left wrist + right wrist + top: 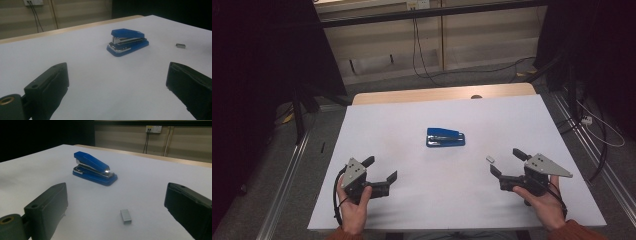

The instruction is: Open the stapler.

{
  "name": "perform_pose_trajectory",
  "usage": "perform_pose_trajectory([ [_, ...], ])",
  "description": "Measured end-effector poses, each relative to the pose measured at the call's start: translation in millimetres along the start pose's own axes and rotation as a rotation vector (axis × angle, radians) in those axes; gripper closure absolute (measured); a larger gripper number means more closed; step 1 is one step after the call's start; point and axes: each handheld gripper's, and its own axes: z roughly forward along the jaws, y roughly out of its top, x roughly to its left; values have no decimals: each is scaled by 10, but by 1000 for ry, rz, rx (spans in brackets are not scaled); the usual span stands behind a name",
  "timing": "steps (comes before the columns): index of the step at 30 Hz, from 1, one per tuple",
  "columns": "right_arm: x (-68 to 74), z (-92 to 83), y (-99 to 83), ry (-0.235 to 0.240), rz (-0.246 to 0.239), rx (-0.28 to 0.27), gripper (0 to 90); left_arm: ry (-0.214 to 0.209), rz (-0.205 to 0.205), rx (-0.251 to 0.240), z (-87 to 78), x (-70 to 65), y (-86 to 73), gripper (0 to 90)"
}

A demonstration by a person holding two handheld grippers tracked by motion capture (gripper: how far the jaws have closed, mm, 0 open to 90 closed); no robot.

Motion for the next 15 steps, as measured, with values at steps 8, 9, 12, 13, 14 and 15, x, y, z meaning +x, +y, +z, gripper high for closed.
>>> perform_pose_trajectory([
  [8, 123, 191, 64, 60, -13, 24, 52, -8, 29, 20, 106, 0, 27, 46],
  [9, 133, 213, 73, 65, -6, 24, 52, -4, 32, 12, 131, 2, 25, 47],
  [12, 143, 276, 84, 77, -12, 37, 55, -3, 21, 6, 191, 24, 26, 68],
  [13, 148, 298, 80, 83, -5, 45, 60, -9, 18, 8, 205, 30, 28, 69],
  [14, 151, 315, 70, 87, -8, 56, 62, -15, 18, 12, 222, 28, 30, 69],
  [15, 156, 328, 61, 87, -14, 64, 60, -18, 23, 17, 239, 24, 32, 69],
])
